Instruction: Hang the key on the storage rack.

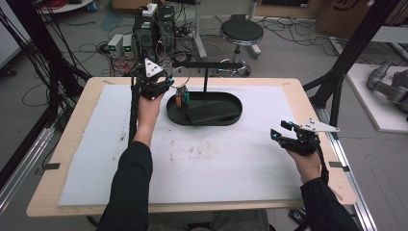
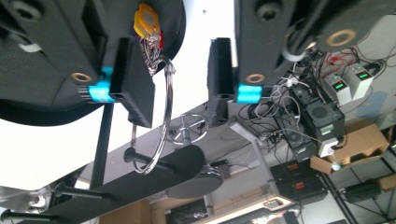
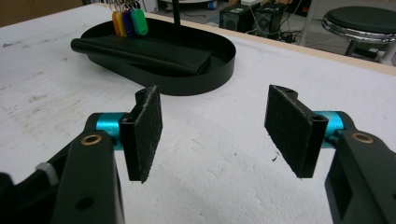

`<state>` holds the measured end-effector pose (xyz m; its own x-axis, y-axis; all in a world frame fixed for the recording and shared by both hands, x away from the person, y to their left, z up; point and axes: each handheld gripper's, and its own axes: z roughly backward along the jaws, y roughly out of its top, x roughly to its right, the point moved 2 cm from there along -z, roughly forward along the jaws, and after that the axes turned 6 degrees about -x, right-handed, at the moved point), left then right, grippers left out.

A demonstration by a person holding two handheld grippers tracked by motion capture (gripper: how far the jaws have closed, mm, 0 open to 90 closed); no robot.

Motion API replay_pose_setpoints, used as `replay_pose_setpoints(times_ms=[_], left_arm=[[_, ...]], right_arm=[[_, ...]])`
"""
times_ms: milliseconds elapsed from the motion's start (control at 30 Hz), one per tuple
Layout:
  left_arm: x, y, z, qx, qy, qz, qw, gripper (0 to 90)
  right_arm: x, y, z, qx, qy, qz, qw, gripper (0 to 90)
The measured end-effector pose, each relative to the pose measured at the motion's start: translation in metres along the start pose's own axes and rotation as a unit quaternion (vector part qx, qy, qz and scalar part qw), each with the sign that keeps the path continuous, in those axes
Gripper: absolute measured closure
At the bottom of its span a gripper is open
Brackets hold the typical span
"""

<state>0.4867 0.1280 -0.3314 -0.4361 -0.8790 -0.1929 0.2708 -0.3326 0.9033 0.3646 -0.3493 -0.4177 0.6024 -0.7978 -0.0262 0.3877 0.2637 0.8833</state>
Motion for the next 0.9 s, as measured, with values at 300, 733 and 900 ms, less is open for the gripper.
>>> replay_pose_setpoints(times_ms=[300,733,900], left_arm=[[-0.004,-0.02,0.03,0.004,-0.013,0.038,0.9992,43.8],[0.023,-0.062,0.09,0.023,-0.068,0.024,0.9971,37.9],[0.031,-0.088,0.109,0.025,-0.08,0.018,0.9963,34.9]], right_arm=[[0.001,0.0,-0.001,0.0,0.0,-0.001,1.0,37.4],[0.001,0.001,0.0,0.004,-0.008,-0.005,0.9999,37.4],[0.001,0.0,0.002,0.003,-0.013,-0.007,0.9999,36.8]])
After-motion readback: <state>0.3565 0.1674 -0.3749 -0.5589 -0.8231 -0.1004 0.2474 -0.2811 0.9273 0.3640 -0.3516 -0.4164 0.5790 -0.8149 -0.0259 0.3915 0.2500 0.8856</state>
